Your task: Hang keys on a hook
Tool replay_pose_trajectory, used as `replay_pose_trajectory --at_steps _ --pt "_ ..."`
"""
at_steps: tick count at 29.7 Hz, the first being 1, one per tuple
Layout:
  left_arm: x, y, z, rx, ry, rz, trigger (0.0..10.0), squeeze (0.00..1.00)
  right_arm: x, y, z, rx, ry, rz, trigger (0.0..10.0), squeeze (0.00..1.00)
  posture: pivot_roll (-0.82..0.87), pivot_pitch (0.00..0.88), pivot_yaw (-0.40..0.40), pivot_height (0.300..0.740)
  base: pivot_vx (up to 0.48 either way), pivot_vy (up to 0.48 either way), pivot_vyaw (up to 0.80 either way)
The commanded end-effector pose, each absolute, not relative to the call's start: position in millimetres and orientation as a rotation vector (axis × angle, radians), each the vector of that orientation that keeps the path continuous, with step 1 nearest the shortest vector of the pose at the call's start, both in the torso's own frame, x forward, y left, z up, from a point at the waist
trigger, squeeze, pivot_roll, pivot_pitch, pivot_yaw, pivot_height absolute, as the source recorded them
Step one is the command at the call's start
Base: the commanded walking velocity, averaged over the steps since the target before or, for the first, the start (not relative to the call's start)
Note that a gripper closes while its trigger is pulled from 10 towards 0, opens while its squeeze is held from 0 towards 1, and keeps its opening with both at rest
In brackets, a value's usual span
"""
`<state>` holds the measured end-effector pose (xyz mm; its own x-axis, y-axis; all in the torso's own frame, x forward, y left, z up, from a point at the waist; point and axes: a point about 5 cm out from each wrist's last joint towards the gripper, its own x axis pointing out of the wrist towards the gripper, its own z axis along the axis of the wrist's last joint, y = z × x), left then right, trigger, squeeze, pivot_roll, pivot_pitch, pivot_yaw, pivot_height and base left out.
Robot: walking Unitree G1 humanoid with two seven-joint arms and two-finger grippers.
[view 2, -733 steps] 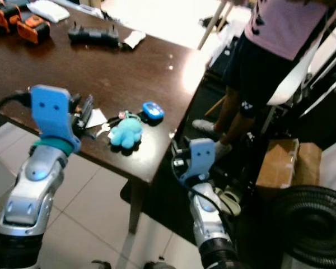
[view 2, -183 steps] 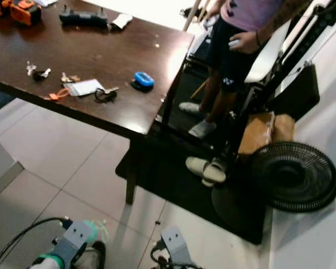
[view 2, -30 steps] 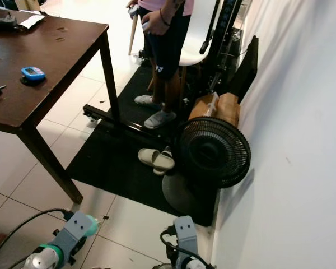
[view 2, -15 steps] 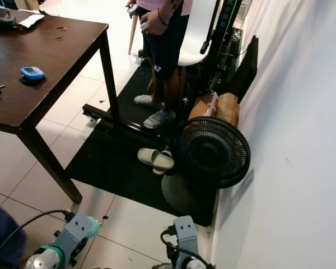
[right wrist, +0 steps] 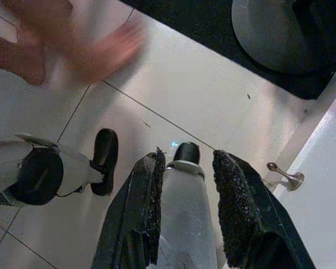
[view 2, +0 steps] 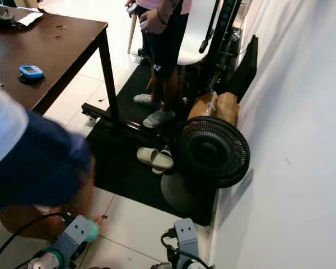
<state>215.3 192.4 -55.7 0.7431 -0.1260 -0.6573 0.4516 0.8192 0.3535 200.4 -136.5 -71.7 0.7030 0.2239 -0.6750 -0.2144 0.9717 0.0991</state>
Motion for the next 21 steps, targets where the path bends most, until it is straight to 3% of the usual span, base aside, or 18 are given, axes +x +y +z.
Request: replay_pose_trajectory --at_steps 1,21 --pt "210.0 192.8 -58.6 0.534 0.677 -0.349 10.0 0.00 193.0 -137.2 -76.1 0.012 0.782 0.242 10.0 0.00 0.01 0.111 0.016 0.740 0.000 0.000 0.00" --pt "212.9 196.2 -55.9 0.545 0.673 -0.359 10.0 0.00 194.6 -133.1 -75.6 0.018 0.786 0.247 10.0 0.00 0.01 0.119 0.020 0.740 0.000 0.000 0.00"
